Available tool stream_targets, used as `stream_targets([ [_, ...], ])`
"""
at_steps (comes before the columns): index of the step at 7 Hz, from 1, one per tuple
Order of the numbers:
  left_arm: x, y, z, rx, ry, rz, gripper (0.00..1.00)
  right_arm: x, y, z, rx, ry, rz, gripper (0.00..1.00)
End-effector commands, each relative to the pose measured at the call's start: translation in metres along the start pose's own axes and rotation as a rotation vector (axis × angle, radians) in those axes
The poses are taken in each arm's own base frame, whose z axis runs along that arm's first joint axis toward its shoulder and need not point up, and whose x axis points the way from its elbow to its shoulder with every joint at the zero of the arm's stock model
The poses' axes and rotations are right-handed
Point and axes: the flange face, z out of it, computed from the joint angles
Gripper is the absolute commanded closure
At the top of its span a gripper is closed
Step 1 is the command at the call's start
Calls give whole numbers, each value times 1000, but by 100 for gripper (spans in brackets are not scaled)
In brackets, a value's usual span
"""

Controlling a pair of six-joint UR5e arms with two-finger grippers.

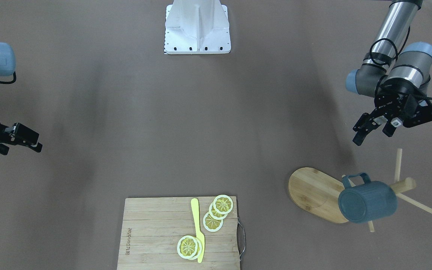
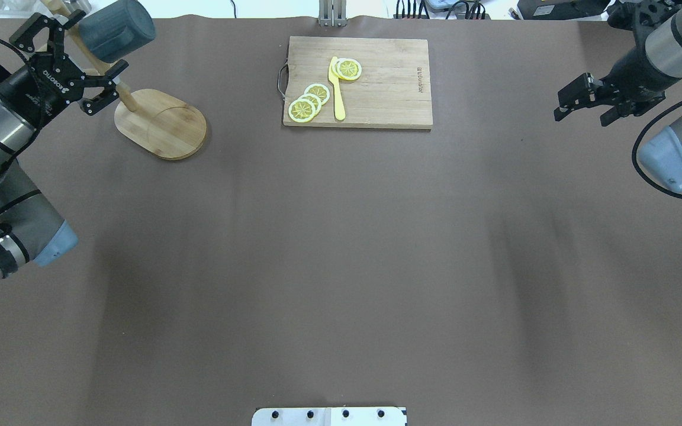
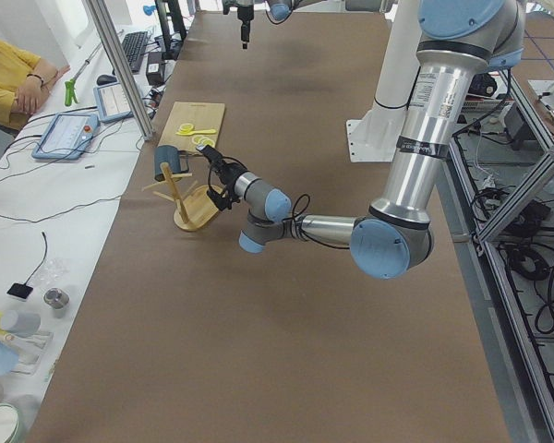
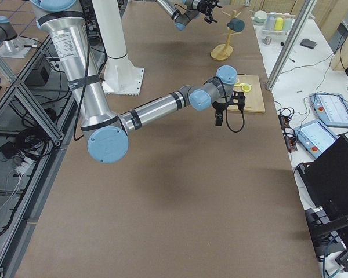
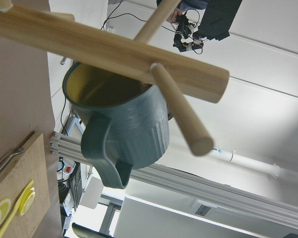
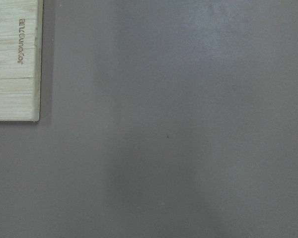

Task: Hang cup on storage rack
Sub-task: 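Hook the mug handle onto a mug tree peg with the left gripper, then open the left gripper and withdraw it from the mug tree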

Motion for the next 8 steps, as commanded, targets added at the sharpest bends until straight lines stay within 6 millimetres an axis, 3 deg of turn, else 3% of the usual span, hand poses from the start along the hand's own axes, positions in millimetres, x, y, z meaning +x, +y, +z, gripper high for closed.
stream_targets([
  [1,-8,-14,-31,-22,-79,338,2,0,0,-2,7,0,-4,0],
  [2,-7,-27,-42,-1,-115,511,2,10,-8,-18,51,11,-6,0],
  [3,9,-56,-54,71,-165,687,2,18,-13,-32,89,25,1,0],
  [5,27,-106,-89,84,-391,1135,2,29,-17,-34,122,63,15,0],
  [6,30,-124,-102,90,-526,1271,2,36,-20,-31,140,96,20,0],
  [7,19,-149,-130,97,-699,1377,2,42,-24,-36,162,118,24,0],
  [8,22,-177,-163,69,-867,1569,2,61,-32,-40,167,138,5,0],
])
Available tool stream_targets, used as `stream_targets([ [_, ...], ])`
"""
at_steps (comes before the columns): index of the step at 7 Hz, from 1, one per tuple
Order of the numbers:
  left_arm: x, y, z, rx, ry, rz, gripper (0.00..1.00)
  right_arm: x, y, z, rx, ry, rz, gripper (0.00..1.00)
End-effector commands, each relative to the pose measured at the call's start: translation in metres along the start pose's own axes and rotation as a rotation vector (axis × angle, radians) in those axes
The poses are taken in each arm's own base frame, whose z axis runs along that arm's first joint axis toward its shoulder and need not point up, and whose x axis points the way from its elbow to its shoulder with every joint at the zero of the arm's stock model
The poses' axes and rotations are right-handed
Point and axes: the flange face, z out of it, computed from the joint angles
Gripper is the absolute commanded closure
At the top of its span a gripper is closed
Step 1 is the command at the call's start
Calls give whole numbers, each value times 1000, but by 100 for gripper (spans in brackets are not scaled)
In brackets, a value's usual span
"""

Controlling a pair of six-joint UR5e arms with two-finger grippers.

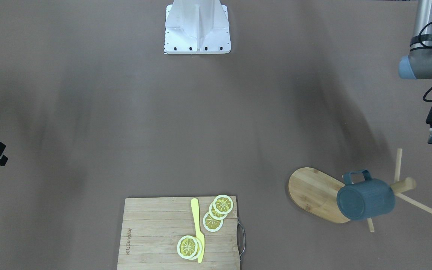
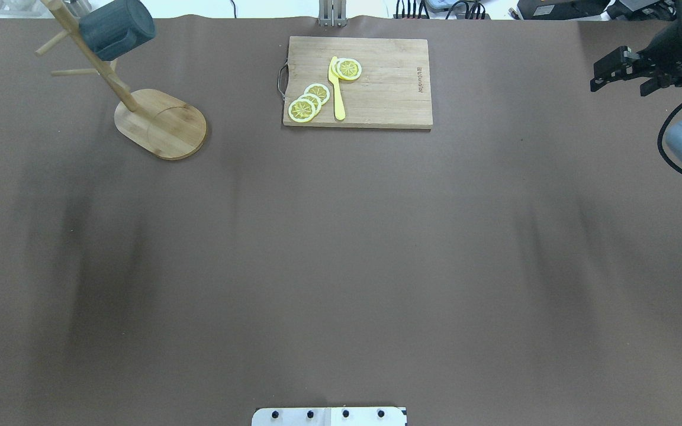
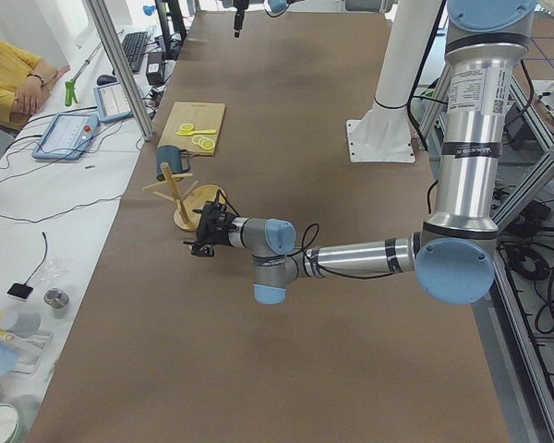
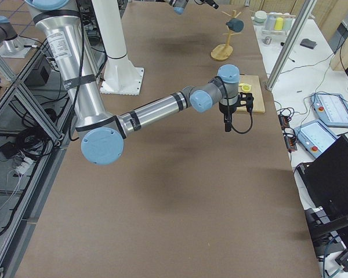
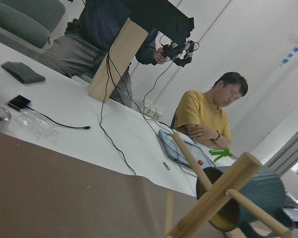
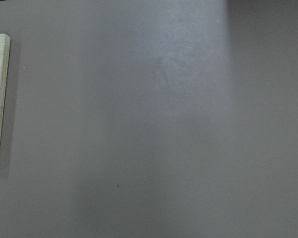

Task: Hang cup on storage rack
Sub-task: 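Open the left gripper and withdraw it from the mug tree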

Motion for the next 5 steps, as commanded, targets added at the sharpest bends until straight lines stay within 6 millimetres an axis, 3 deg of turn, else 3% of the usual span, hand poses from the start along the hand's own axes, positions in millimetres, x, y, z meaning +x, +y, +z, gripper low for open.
stream_targets([
  [1,-78,-6,-23,-157,-271,361,2,51,-21,1,6,54,-54,0],
  [2,-96,-12,-24,-258,-302,392,2,87,-32,2,-4,78,-88,0],
  [3,-119,-32,-32,-364,-309,326,2,121,-38,2,-17,96,-120,0],
  [4,-127,-62,-27,-483,-294,309,2,155,-42,4,-38,109,-143,0],
  [5,-120,-76,-26,-597,-294,273,2,186,-38,8,-67,106,-149,0],
])
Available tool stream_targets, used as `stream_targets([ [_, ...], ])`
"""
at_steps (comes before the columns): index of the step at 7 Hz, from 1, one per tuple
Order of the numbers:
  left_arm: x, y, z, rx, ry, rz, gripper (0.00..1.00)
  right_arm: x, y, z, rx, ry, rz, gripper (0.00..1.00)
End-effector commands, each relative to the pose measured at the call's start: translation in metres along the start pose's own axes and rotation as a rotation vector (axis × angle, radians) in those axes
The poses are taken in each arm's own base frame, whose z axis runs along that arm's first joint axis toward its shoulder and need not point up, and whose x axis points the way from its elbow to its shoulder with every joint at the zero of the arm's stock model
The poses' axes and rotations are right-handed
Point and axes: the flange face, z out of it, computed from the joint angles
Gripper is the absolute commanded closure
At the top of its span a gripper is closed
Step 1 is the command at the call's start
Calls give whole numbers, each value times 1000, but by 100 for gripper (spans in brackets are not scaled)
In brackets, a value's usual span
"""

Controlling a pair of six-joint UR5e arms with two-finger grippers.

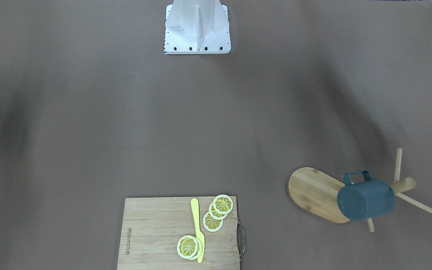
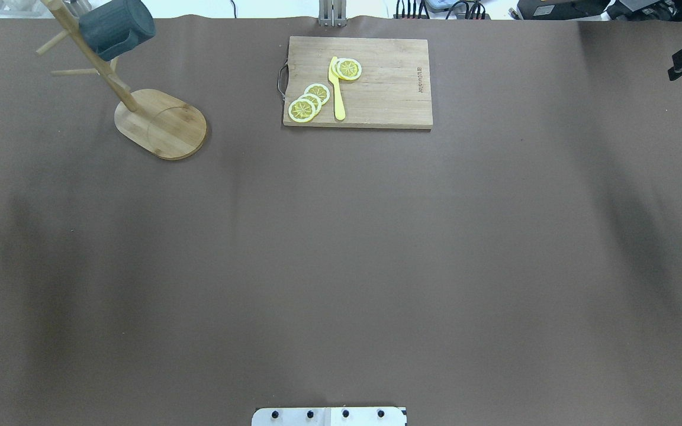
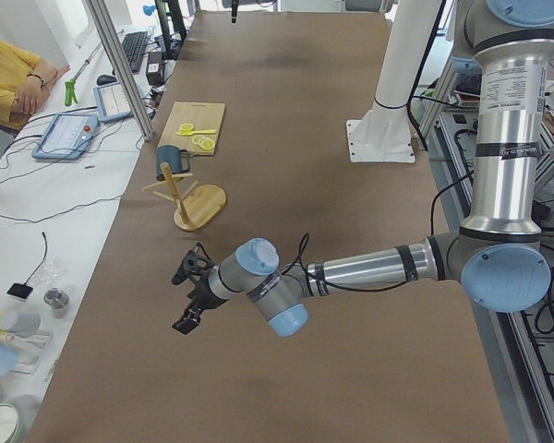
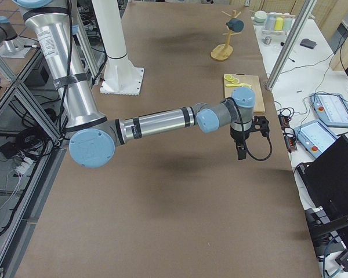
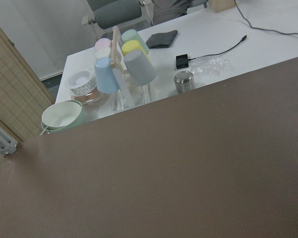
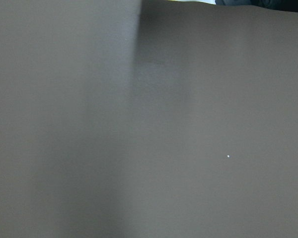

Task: Hang cup on storage rack

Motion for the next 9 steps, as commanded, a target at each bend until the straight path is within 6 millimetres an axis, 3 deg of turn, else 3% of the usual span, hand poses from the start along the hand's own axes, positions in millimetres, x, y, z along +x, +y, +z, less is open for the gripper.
stream_targets([
  [1,6,-35,-24,-230,43,-64,2,71,26,19,-61,1,-34,0],
  [2,28,-49,-46,-339,90,-127,2,95,46,24,-81,-8,-39,0],
  [4,55,-56,-86,-466,115,-211,2,113,67,32,-106,-9,-20,0],
  [5,45,-11,-88,-494,112,-210,2,124,78,34,-114,-9,-16,0],
  [6,41,-4,-84,-468,120,-200,2,127,87,37,-122,-43,-9,0],
  [9,37,6,-71,-500,151,-213,2,122,85,33,-113,-68,-13,0],
])
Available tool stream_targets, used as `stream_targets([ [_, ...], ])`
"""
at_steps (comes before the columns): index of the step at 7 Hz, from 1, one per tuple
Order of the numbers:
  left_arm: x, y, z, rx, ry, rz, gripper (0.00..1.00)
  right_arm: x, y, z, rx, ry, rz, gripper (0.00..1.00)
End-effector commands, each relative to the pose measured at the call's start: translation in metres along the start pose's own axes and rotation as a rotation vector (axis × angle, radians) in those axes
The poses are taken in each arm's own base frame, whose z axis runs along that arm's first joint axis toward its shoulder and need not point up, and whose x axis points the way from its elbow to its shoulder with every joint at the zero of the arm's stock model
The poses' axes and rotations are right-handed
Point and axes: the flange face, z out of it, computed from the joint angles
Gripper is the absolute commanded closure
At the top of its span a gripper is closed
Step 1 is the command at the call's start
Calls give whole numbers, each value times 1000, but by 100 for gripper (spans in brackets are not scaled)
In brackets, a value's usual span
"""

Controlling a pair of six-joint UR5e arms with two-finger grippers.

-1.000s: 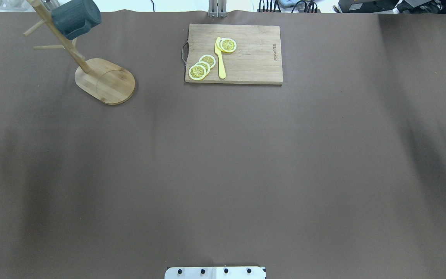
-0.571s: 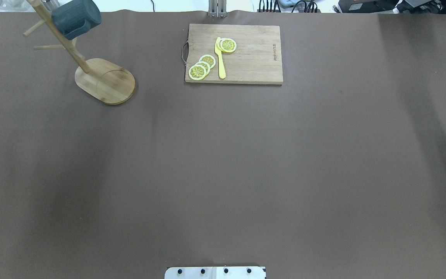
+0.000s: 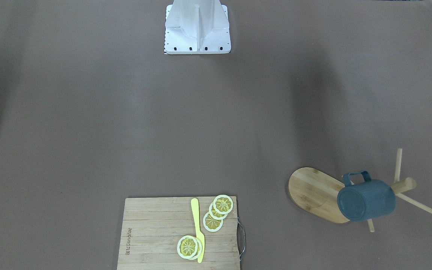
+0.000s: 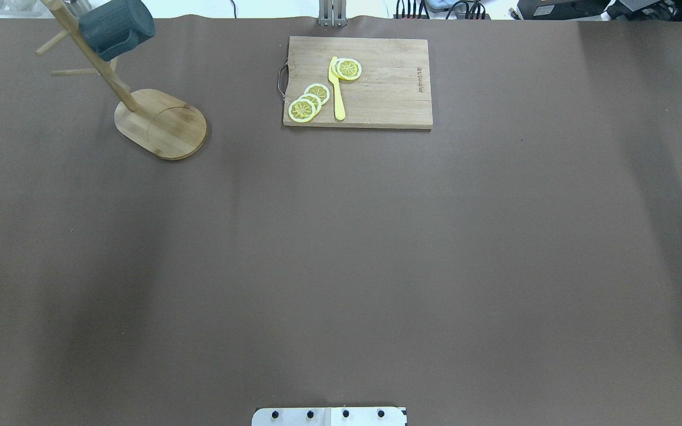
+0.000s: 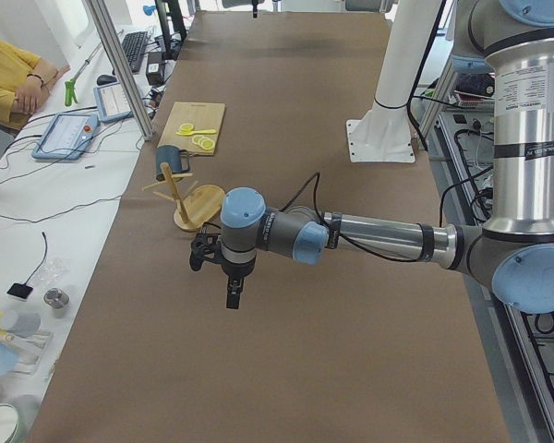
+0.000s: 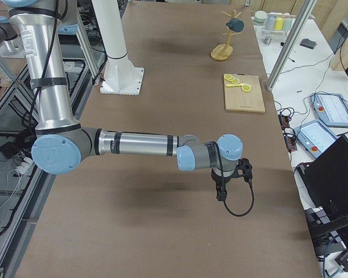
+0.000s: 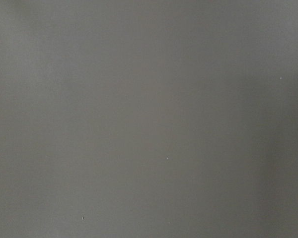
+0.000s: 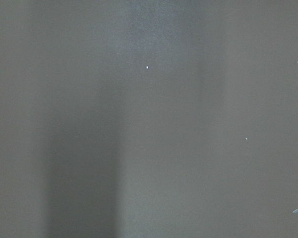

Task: Hang cup on storage rack

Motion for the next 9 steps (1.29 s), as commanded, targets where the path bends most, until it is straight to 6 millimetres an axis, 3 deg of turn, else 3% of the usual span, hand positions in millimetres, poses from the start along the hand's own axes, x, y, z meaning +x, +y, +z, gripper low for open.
stream_targets([
  [1,-10,2,14,-29,10,-12,2,-2,-1,-5,6,-14,0,0],
  [5,-13,3,23,-44,16,-17,2,-8,-5,-17,25,-37,-6,0],
  [9,-13,1,23,-44,18,-22,2,-8,0,-15,19,-58,0,0],
])
